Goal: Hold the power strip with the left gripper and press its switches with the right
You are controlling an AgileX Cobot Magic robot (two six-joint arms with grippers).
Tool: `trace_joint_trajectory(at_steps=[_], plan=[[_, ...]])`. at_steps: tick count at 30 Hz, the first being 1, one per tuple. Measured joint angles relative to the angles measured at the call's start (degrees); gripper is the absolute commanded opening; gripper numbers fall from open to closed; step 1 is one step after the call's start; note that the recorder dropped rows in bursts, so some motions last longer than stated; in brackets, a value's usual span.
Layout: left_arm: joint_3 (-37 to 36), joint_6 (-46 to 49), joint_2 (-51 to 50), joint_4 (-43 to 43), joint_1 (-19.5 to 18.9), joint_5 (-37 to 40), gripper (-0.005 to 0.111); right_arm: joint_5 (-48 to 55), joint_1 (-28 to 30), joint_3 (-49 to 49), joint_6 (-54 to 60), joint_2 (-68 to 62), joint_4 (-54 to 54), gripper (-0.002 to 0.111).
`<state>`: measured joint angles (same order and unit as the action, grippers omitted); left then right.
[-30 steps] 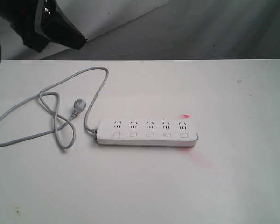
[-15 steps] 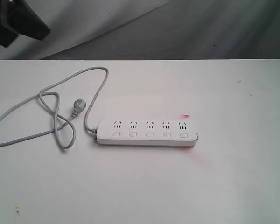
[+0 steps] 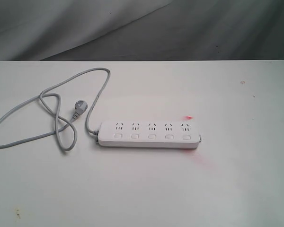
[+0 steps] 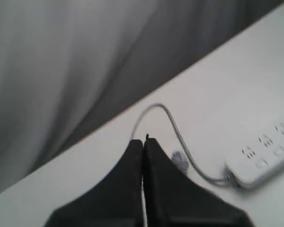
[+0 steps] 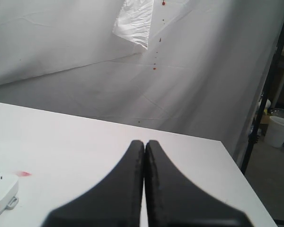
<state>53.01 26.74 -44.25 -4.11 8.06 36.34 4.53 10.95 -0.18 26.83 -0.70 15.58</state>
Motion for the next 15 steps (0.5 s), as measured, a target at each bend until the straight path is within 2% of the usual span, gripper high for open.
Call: trace_joint_trajectory(at_steps=[4,7,11,15], plan=[[-16.62,-5.12,9.26,0.63,0.0,-17.86,0.001,0.0,0.0,0.0,0.0,0.0,0.0,0.0],[-27.36,-8.97,13.93,0.63,0.0,-27.55,0.001,0.0,0.0,0.0,0.0,0.0,0.0,0.0],[-38.99,-12.25,19.25,0.47,0.0,-34.51,0.001,0.0,0.0,0.0,0.0,0.0,0.0,0.0],[-46.1,-13.7,24.53,0.47,0.0,-36.34,0.001,0.0,0.0,0.0,0.0,0.0,0.0,0.0]])
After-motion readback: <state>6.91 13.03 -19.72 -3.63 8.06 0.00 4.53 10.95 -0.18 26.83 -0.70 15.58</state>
